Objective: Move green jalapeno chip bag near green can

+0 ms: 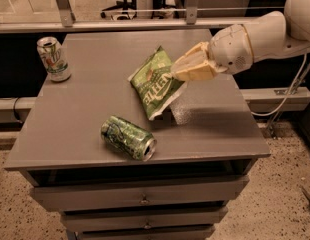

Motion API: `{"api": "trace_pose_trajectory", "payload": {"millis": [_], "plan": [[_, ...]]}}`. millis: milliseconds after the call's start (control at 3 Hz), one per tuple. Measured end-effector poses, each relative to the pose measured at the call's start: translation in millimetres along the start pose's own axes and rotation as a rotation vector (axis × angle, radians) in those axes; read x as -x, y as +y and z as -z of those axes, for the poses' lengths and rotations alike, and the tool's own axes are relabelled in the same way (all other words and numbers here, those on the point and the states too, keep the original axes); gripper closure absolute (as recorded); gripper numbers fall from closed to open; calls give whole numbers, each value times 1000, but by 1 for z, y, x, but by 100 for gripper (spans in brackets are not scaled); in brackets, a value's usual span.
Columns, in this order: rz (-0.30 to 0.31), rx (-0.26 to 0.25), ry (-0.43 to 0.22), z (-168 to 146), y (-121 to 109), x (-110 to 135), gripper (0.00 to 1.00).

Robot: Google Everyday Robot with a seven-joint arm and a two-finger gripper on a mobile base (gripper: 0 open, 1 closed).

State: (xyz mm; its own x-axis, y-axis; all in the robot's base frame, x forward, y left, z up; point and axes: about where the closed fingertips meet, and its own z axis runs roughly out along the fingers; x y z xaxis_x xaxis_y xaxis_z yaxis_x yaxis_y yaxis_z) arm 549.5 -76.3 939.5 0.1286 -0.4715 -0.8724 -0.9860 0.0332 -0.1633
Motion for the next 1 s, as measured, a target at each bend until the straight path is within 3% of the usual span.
{"api": "trace_pose_trajectory", "payload": {"millis": [333,1000], "plan": [[48,89,-1,-1,17,-3,100],[108,213,-11,-1,42,-2,97]]}}
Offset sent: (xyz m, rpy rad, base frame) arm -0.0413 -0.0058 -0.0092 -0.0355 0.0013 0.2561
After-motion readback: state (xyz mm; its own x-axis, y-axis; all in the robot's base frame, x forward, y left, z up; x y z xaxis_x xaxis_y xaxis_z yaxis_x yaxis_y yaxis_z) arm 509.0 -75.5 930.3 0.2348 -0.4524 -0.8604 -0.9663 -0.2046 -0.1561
